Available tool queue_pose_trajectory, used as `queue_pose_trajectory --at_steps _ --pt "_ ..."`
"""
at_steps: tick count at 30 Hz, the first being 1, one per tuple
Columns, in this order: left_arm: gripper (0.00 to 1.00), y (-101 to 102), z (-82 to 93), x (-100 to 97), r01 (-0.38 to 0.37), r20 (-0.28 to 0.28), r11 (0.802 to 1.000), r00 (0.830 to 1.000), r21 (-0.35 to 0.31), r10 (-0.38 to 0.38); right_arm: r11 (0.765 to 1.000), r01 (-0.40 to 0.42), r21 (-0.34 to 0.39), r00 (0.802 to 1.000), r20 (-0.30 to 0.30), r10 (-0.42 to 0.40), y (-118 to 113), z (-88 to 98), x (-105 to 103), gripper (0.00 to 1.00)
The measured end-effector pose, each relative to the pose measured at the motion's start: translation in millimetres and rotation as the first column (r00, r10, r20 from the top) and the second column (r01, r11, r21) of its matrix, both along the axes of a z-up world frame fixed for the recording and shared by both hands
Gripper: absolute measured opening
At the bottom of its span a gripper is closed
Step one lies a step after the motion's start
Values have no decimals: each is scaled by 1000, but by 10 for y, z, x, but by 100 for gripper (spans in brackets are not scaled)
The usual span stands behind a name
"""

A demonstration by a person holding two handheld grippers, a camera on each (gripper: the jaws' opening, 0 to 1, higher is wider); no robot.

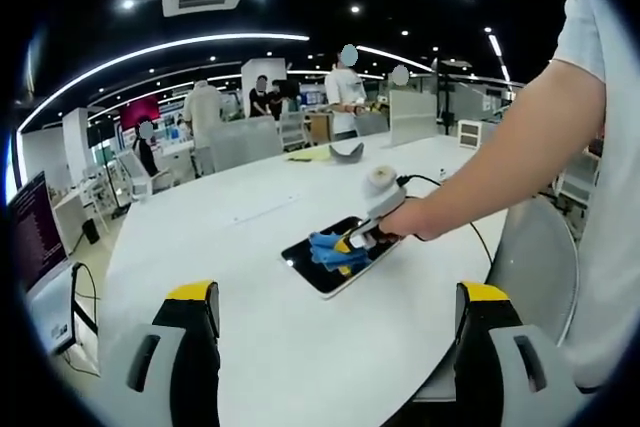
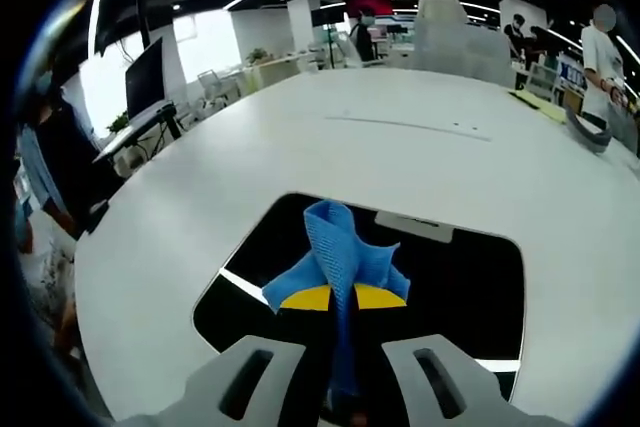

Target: Wipe the mirror surface with the cleaning cloth until all visible marks leave the cleaned area.

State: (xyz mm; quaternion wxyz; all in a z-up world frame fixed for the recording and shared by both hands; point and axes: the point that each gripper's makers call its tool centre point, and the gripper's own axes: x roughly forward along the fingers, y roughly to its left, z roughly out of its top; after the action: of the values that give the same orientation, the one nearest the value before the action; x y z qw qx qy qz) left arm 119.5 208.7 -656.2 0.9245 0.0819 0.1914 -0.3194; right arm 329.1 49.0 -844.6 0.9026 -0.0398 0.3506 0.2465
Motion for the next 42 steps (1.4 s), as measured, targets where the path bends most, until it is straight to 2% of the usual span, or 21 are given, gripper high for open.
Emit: queue_pose_trajectory --at_steps 10,26,42 --pt "99 10 -74 41 -2 -19 1000 1000 5 2 1000 -9 -2 1000 0 9 26 2 142 1" --pt "99 117 -95 194 -15 -23 1000 1000 -3 15 1000 -7 -2 1000 -1 7 54 5 344 1" --pt "99 140 -112 253 -18 -25 1000 1000 -14 18 1000 -1 -2 1000 6 1 71 7 451 1"
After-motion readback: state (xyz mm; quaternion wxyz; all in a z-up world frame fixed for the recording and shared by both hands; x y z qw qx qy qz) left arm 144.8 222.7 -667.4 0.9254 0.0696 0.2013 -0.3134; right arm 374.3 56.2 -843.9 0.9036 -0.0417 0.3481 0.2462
